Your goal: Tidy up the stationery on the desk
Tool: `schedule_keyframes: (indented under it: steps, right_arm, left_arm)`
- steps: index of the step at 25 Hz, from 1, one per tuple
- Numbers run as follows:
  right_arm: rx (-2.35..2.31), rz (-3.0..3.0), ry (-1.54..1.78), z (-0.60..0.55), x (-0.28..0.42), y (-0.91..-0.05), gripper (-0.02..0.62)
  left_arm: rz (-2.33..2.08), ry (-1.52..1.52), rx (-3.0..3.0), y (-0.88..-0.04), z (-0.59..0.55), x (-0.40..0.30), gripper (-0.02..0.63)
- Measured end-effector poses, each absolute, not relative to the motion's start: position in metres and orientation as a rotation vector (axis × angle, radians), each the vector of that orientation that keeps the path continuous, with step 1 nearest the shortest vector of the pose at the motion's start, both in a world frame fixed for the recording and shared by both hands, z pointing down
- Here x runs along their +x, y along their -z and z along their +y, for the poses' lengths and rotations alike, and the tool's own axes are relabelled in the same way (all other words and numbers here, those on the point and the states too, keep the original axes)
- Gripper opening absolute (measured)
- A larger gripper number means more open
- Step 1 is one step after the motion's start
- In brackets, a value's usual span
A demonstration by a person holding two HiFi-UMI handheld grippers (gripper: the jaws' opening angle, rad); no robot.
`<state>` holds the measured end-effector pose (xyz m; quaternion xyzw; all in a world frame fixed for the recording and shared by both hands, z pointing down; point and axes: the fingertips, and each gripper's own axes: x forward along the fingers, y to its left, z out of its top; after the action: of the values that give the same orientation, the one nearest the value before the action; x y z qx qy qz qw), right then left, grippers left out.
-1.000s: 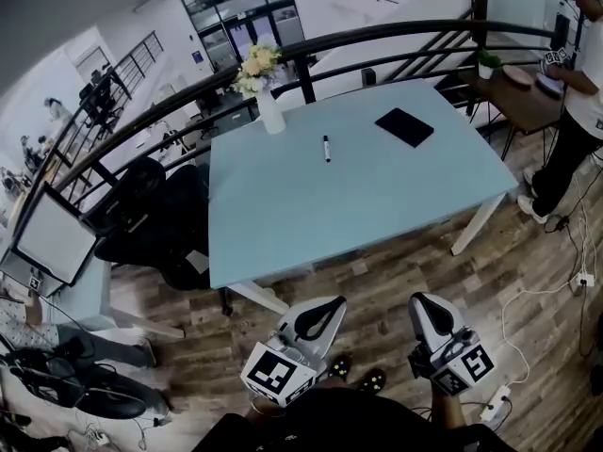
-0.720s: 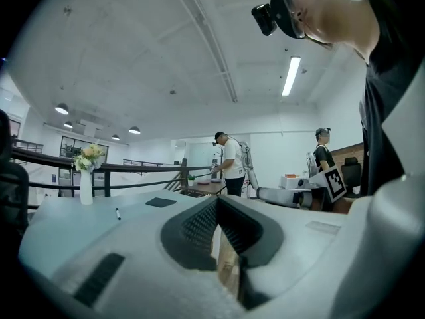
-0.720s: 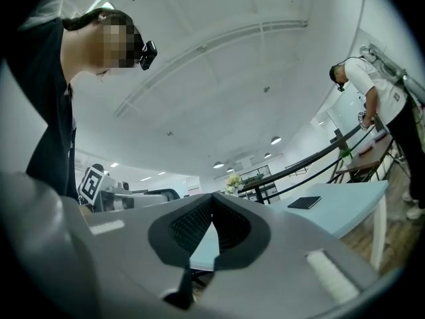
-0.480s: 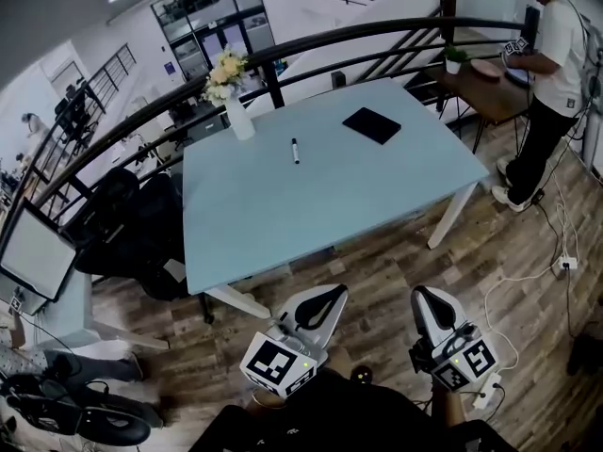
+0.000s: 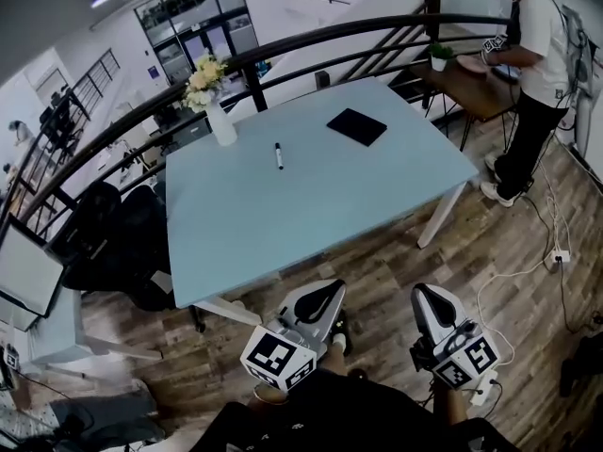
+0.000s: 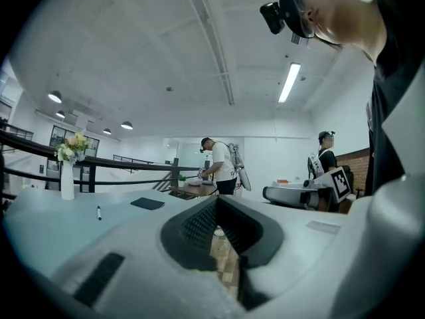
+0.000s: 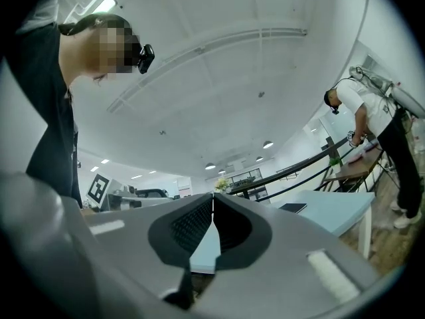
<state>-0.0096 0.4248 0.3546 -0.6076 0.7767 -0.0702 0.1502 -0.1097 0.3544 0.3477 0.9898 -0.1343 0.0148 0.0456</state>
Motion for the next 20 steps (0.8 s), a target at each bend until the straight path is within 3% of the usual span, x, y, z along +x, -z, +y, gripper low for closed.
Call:
schedule_keyframes:
  steps: [20]
  right_arm:
    - [-1.851, 2.210, 0.189, 0.283, 0.079, -0.346, 0.002]
  left_arm:
    - [-0.307, -0.022, 3.029, -0.347, 0.199, -0.020, -0.006]
